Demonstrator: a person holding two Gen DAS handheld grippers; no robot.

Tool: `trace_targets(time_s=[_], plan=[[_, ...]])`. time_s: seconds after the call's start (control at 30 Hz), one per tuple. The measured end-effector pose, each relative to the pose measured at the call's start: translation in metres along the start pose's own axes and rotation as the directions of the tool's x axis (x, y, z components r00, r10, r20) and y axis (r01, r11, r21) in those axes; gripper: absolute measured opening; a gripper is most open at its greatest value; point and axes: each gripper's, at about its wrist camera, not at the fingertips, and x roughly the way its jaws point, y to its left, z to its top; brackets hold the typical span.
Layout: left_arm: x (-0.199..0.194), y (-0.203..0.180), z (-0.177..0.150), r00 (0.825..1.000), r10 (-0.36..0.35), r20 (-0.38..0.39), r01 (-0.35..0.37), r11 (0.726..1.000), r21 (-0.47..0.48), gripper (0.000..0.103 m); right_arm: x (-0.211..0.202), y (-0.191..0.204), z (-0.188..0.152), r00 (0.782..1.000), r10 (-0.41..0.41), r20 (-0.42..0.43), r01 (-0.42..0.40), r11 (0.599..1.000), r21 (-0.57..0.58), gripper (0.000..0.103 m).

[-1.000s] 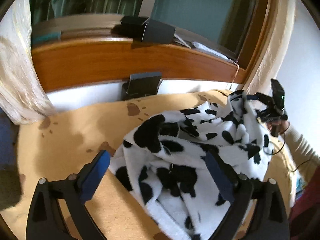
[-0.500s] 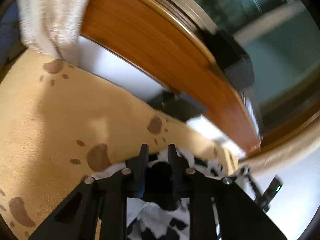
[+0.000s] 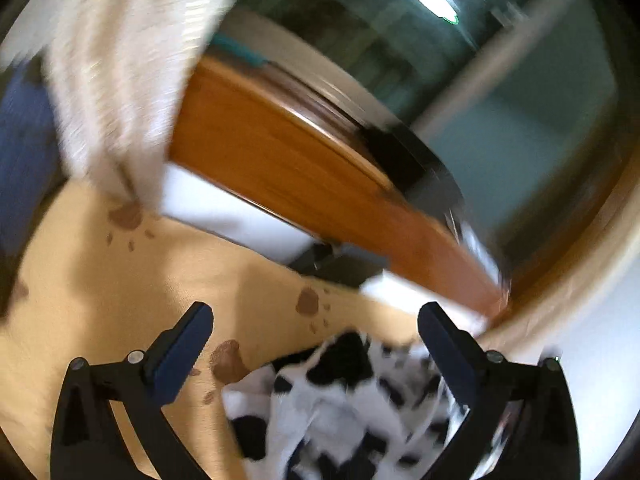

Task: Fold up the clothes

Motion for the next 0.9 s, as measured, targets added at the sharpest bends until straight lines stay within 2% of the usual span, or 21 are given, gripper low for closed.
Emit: trace_targets(time_s=[0.1,0.17,0.27,0.33,0.4,0.57,0.7,0.73,0.77,0.8,0.87,0.9], plan=[[0.004,-0.015,-0.010,0.996,0.064,-0.062,-0.050,0.976,0.211,0.103,0.001,0.003,0.002,0.998,0.055,0.002,-0.055,0.998,0.000,0.090],[0.008,-0.021,-0.016,0.992,0.073,-0.103,-0.037,0.948,0.315,0.103,0.006,0.008,0.002,0.995,0.096,-0.026,-0.096,0.995,-0.023,0.090],[0.010,-0.031,-0.029,0.984,0.071,-0.165,0.017,0.878,0.478,0.103,0.014,0.014,-0.001,0.991,0.123,-0.060,-0.126,0.991,-0.050,0.090],[0.009,-0.034,-0.038,0.980,0.084,-0.178,0.028,0.836,0.548,0.103,0.019,0.017,-0.002,0.987,0.141,-0.079,-0.147,0.987,-0.063,0.090],[0.017,-0.036,-0.040,0.974,0.123,-0.190,0.011,0.812,0.583,0.103,0.026,0.020,-0.003,0.986,0.136,-0.101,-0.144,0.986,-0.079,0.090],[0.059,-0.051,-0.035,0.952,0.157,-0.264,0.024,0.818,0.574,0.103,0.051,0.022,0.000,0.976,0.140,-0.167,-0.152,0.986,-0.063,0.090],[0.091,-0.055,-0.031,0.919,0.115,-0.378,0.073,0.891,0.448,0.100,0.080,0.027,-0.001,0.959,0.150,-0.241,-0.166,0.985,-0.046,0.090],[0.099,-0.054,-0.030,0.910,0.097,-0.403,0.084,0.909,0.408,0.089,0.082,0.028,-0.003,0.958,0.150,-0.245,-0.167,0.985,-0.050,0.090],[0.105,-0.054,-0.031,0.903,0.087,-0.421,0.088,0.921,0.379,0.069,0.084,0.029,-0.005,0.957,0.149,-0.248,-0.167,0.984,-0.054,0.089],[0.107,-0.056,-0.034,0.903,0.102,-0.418,0.074,0.920,0.385,0.060,0.086,0.031,-0.007,0.956,0.148,-0.252,-0.168,0.984,-0.059,0.070],[0.107,-0.055,-0.037,0.909,0.125,-0.397,0.042,0.921,0.387,0.031,0.080,0.028,-0.008,0.962,0.144,-0.233,-0.159,0.986,-0.046,0.029],[0.103,-0.053,-0.035,0.919,0.123,-0.375,0.027,0.929,0.369,0.028,0.077,0.027,-0.009,0.964,0.142,-0.223,-0.154,0.987,-0.038,0.027]])
